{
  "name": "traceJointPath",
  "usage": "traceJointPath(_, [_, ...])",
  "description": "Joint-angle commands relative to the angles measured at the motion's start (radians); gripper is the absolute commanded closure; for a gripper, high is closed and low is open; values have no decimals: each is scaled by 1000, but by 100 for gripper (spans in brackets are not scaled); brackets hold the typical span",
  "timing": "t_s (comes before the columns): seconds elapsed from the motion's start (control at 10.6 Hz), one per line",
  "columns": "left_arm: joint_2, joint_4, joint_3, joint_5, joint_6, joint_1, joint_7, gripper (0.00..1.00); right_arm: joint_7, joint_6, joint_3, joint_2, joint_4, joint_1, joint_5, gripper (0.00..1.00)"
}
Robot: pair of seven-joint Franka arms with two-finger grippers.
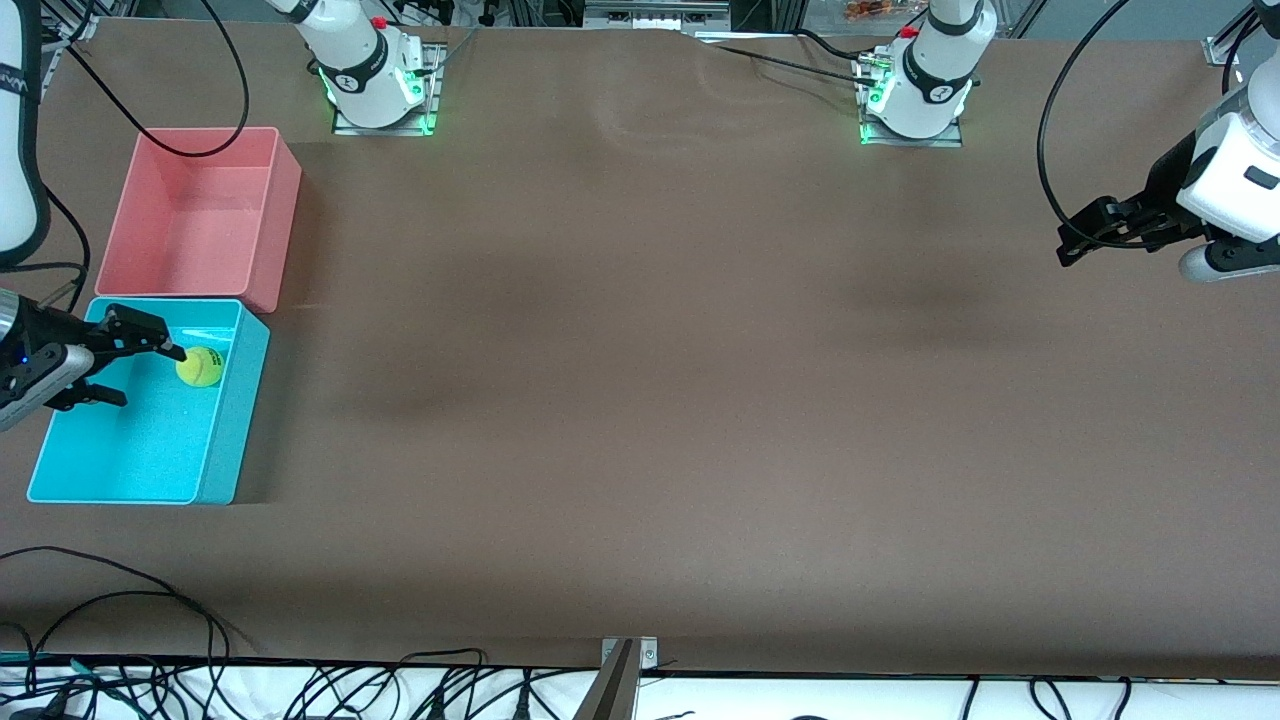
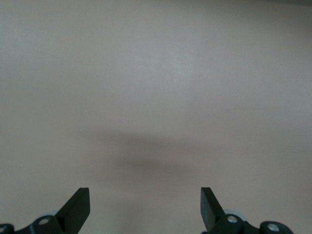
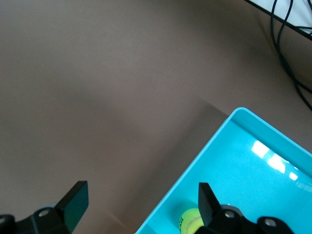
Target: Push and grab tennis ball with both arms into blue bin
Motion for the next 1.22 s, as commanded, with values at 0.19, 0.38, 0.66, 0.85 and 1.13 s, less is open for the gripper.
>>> traceJointPath(0.19, [10,29,2,-15,-23,1,17,0,294,-86,54,-116,3,29,-102,0])
traceJointPath(0.38, [10,31,2,-15,-23,1,17,0,438,-86,94,-173,-2,29,-183,0])
traceJointPath(0.66, [10,31,3,-15,-23,4,20,0,756,-113,168,-235,-11,27,-272,0])
traceJointPath(0.85, [10,31,2,-15,-23,4,19,0,819,-139,199,-278,-8,24,-379,0])
traceJointPath(1.13, [10,31,0,-15,-23,0,14,0,938,-185,213,-308,-8,6,-403,0])
